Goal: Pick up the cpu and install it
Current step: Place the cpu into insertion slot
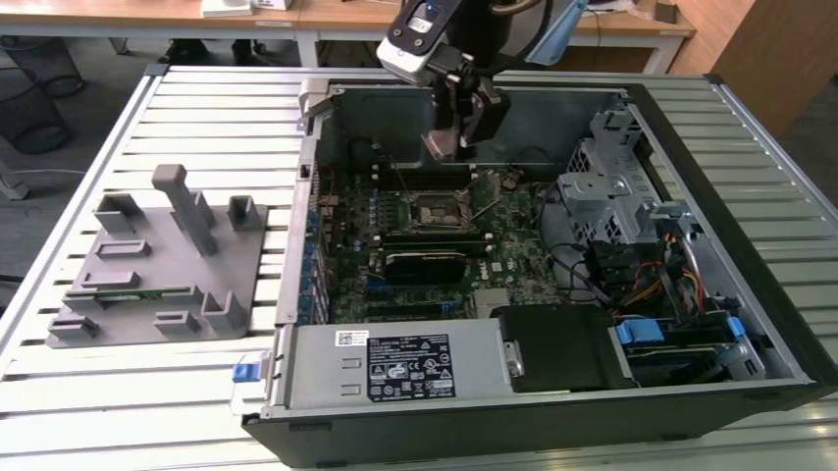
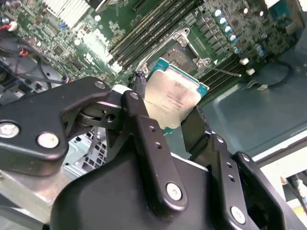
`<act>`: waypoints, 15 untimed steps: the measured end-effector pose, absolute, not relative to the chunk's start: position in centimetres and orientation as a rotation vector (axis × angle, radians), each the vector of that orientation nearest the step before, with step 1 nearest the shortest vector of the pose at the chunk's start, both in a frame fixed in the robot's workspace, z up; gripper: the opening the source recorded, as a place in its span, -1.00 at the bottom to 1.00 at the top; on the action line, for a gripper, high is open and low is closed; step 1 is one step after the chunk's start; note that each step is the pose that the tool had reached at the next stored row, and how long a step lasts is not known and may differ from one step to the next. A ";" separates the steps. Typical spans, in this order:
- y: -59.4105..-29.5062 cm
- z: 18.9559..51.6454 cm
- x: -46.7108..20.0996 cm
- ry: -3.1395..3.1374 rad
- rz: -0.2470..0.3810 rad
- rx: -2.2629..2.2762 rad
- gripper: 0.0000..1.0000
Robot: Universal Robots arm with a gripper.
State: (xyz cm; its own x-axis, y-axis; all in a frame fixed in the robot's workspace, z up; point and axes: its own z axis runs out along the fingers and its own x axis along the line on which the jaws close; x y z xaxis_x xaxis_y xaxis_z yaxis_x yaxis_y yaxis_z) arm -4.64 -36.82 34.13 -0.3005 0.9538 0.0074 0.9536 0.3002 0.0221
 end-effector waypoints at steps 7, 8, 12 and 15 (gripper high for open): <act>-36.8 33.5 -4.6 2.403 0.034 2.010 0.09; -36.8 33.5 -4.6 2.385 0.033 2.032 0.09; -36.8 33.2 -4.6 2.309 0.033 2.116 0.09; -36.8 33.0 -4.6 2.267 0.032 2.160 0.09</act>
